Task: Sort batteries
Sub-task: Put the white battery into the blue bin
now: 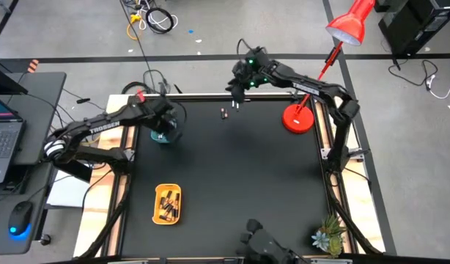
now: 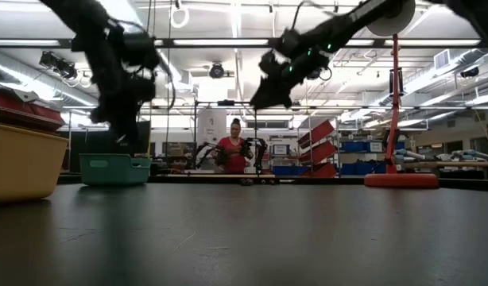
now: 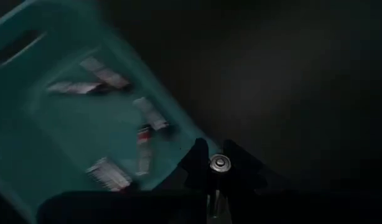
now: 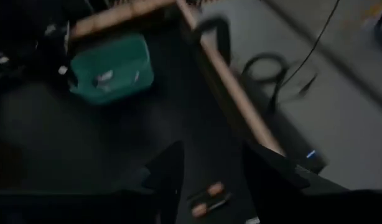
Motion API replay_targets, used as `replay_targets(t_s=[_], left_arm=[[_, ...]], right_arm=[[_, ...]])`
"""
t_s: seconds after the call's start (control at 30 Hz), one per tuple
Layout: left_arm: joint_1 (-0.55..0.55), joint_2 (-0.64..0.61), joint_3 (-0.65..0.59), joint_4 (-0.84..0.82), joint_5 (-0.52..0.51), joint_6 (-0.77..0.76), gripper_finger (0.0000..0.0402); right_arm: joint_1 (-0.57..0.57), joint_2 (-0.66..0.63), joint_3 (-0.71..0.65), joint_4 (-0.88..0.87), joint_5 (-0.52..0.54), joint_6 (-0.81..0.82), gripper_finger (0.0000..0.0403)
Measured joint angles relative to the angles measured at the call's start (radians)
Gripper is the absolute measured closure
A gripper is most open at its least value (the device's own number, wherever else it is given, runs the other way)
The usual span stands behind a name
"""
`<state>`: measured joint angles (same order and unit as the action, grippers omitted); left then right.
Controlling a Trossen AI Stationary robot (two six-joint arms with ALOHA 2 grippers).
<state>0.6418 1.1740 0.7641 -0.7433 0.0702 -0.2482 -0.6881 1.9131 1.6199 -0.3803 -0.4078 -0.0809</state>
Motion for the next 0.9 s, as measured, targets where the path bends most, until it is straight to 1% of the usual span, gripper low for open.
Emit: replay_targets(t_s=[0.07,0.13,0.2,0.27,0.37,0.43,0.53,0.6,0.77,0.9], left_arm=[[0.0,0.0,-0.041,0.02,-0.082,-0.05,0.0372],[0.0,0.0,-0.075,0.018,-0.141,-0.092,0.0371],[0.0,0.0,-0.106,0.026,-0.155,-0.119,0.0364],[0.0,0.0,-0.133,0.049,-0.155,-0.164,0.0349],[0.0,0.0,-0.148,0.039,-0.164,-0.232,0.0314],[0.0,0.0,-0.146,0.037,-0.166,-0.235,0.0288],[0.0,0.0,-0.125,0.038,-0.165,-0.231,0.0255],[0.0,0.0,-0.101,0.038,-0.166,-0.231,0.0242],[-0.001,-0.003,-0.009,0.044,-0.167,-0.22,0.0236],[-0.003,-0.003,0.066,0.048,-0.166,-0.202,0.0239]], right_arm=[[0.0,0.032,-0.002,-0.019,-0.031,0.033,0.0236],[0.006,0.049,-0.002,-0.021,-0.061,0.057,0.0237],[0.017,0.051,-0.002,-0.018,-0.061,0.058,0.0237],[0.03,0.051,-0.002,-0.011,-0.033,0.029,0.0236],[0.041,0.051,-0.002,-0.009,-0.009,-0.006,0.0237],[0.039,0.051,-0.001,-0.018,-0.009,-0.007,0.0237],[0.03,0.067,0.0,-0.047,-0.001,-0.006,0.0233],[0.025,0.091,-0.007,-0.066,0.018,-0.021,0.0232],[-0.003,0.139,-0.011,-0.162,0.097,0.004,0.0235],[-0.055,0.171,-0.011,-0.2,0.103,0.095,0.0237]])
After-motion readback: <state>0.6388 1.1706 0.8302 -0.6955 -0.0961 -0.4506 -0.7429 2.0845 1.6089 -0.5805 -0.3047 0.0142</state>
